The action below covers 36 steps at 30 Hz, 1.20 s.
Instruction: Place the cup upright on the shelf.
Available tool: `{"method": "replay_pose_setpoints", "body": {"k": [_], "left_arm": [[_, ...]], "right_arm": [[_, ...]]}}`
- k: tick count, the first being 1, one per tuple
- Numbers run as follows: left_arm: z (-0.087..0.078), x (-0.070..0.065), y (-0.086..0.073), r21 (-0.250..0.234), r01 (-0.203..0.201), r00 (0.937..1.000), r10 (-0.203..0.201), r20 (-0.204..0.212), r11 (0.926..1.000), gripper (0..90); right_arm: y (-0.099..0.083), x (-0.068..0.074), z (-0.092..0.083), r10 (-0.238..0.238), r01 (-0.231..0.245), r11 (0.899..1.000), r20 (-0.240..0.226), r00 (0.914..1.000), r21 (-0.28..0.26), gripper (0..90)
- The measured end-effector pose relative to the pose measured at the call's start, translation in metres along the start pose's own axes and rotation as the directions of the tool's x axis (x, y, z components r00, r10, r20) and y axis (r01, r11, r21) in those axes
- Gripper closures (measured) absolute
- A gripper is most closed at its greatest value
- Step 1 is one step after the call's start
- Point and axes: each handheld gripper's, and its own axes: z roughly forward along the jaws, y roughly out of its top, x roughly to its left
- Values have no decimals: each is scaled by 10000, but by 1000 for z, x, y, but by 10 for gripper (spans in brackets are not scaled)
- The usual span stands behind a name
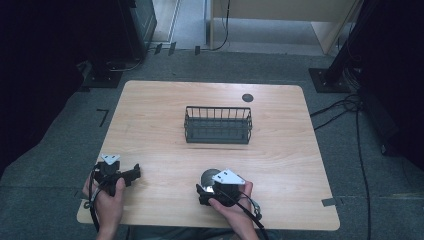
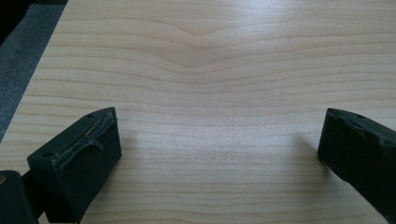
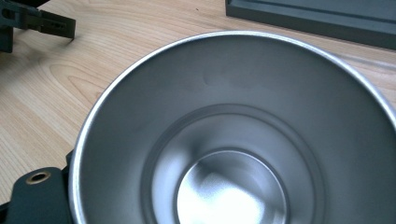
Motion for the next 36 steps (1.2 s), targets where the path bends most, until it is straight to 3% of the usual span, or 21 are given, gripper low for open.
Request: {"method": "replay_pose_setpoints", "body": {"k": [13,24,36], "left_arm": [[0,0,0,-2,3,10000,-3,1,10000,0],[0,0,0,3,1,10000,-1,0,10000,0],[0,0,0,3,0,10000,0,-1,10000,0]], "right_arm": [[10,-8,-9,203,-202,9997,19,9998,-121,156],[39,-21,-18,373,-365,9985,212,9991,-402,157],[70,-28,-17,231,-208,9979,377,9990,-607,158]]}}
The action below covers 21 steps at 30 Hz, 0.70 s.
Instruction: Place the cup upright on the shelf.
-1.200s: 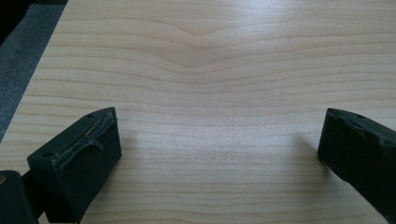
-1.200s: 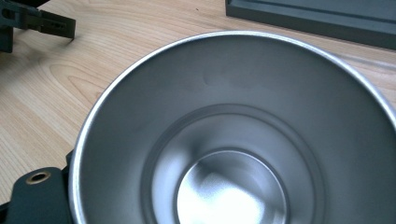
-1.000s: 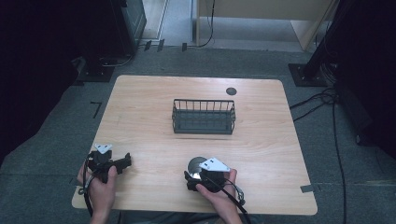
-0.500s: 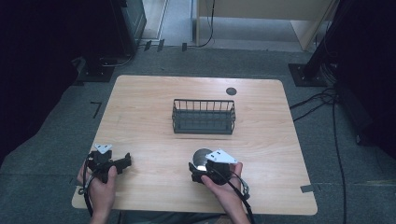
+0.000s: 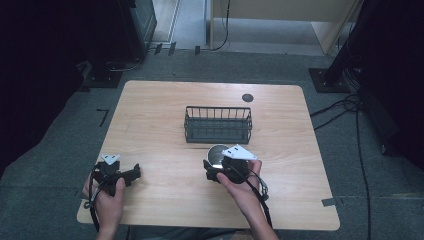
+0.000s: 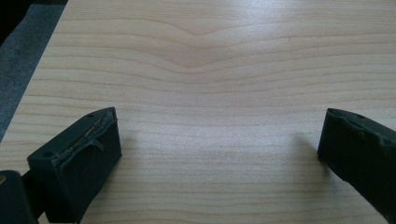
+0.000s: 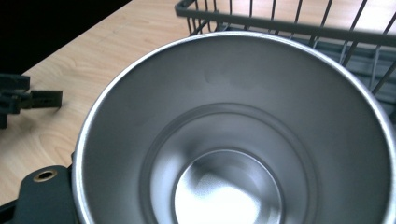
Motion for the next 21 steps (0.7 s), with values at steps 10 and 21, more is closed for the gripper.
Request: {"method": "replay_pose_setpoints", "body": {"k": [10,21], "left_arm": [[0,0,0,-4,6,10000,-6,0,10000,0],[0,0,0,-24,34,10000,-34,3,10000,0]], "right_arm": [[30,-7,3,-139,142,9996,136,9998,-245,158],[64,-25,-1,-61,90,9986,548,9985,-521,159]]}}
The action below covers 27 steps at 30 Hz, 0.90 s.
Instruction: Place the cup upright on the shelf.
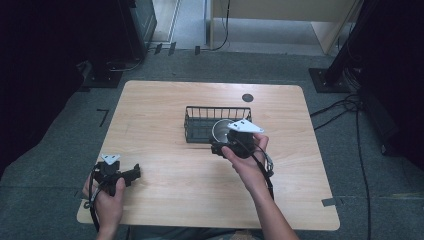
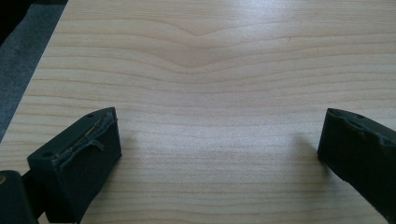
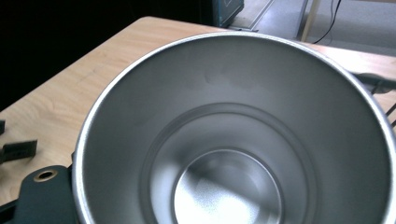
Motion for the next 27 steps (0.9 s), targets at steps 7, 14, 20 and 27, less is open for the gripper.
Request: {"method": "replay_pose_setpoints", "body": {"k": [7,14,20,27], "left_arm": [[0,-1,0,-7,47,10000,-47,-36,10000,0],[0,0,0,3,45,10000,-45,-41,10000,0],[0,0,0,2,34,10000,-34,-45,10000,0],[0,0,0,6,36,10000,-36,-40,10000,0]], "right_arm": [[17,-10,0,-7,10,9999,256,9997,-135,159],[30,-21,9,21,-15,9999,563,9984,-113,159],[40,-31,25,128,-126,9999,745,9971,-31,160],[45,-42,42,296,-306,9995,995,9946,86,160]]}}
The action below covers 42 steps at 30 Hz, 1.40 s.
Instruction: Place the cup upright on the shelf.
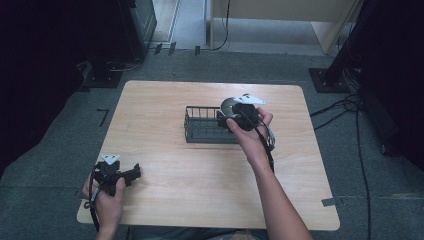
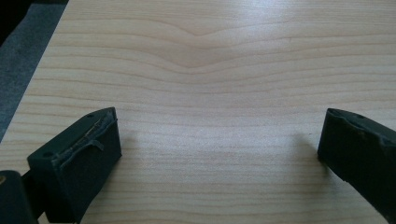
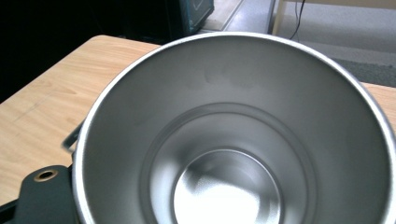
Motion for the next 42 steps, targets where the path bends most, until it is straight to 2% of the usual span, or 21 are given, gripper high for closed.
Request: {"method": "replay_pose_setpoints", "body": {"k": [6,17,28,35,42], "left_arm": [[0,0,0,6,-6,10000,6,1,10000,0],[0,0,0,7,-4,10000,4,1,10000,0],[0,0,0,7,-9,10000,9,1,10000,0],[0,0,0,6,-6,10000,6,0,10000,0],[0,0,0,7,-8,10000,8,0,10000,0]], "right_arm": [[2,-5,17,-2,1,10000,166,9999,29,160],[-9,-7,45,142,-148,9998,505,9986,116,161],[-23,-12,59,479,-515,9967,577,9972,624,161],[-27,-14,60,385,-433,9934,469,9982,1059,159],[-26,-15,60,279,-363,9903,640,9976,1340,155]]}}
